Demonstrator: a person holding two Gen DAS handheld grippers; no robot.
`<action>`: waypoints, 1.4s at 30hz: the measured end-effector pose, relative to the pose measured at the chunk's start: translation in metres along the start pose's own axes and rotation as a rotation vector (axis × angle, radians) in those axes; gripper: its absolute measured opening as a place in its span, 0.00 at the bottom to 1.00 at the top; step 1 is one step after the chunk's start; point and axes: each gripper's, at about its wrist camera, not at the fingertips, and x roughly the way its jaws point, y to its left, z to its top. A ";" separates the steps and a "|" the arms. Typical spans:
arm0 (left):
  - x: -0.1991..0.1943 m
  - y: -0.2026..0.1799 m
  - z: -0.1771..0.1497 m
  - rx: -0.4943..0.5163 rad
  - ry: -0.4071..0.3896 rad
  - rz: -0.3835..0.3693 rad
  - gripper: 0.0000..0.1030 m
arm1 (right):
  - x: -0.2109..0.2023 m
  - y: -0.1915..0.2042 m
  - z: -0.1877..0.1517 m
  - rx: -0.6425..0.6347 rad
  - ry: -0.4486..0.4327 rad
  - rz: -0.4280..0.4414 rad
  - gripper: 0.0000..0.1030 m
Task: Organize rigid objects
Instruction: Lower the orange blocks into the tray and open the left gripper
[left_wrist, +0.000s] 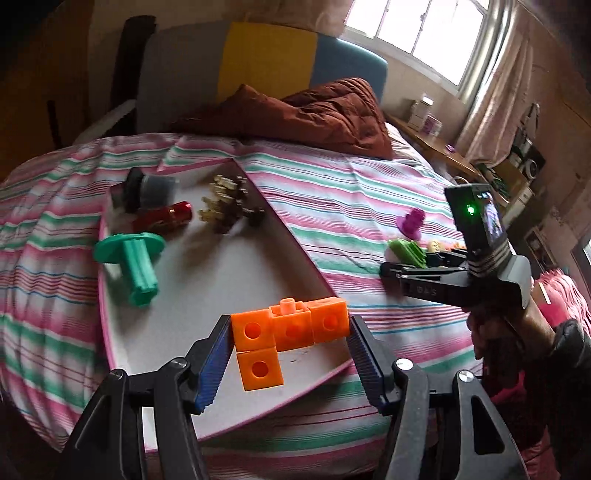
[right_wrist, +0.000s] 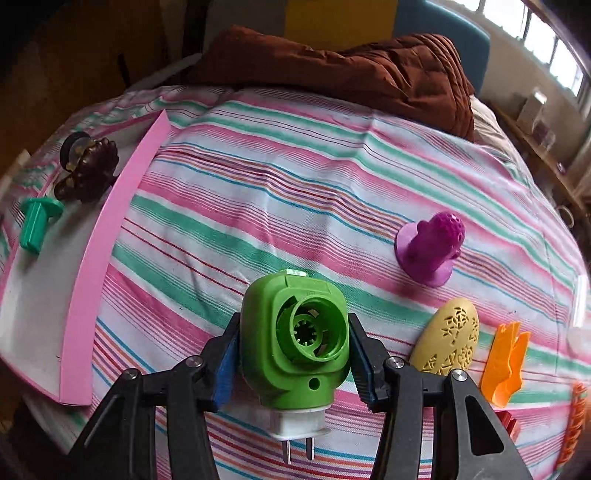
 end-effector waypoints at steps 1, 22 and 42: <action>0.000 0.002 -0.001 -0.003 0.002 0.007 0.61 | 0.001 -0.002 0.000 0.013 0.004 0.011 0.52; -0.005 0.059 -0.018 -0.151 0.031 0.068 0.61 | 0.003 0.000 0.002 0.004 0.009 0.013 0.51; 0.029 0.053 0.039 -0.046 -0.019 0.079 0.61 | 0.000 0.003 0.002 -0.013 0.011 0.002 0.51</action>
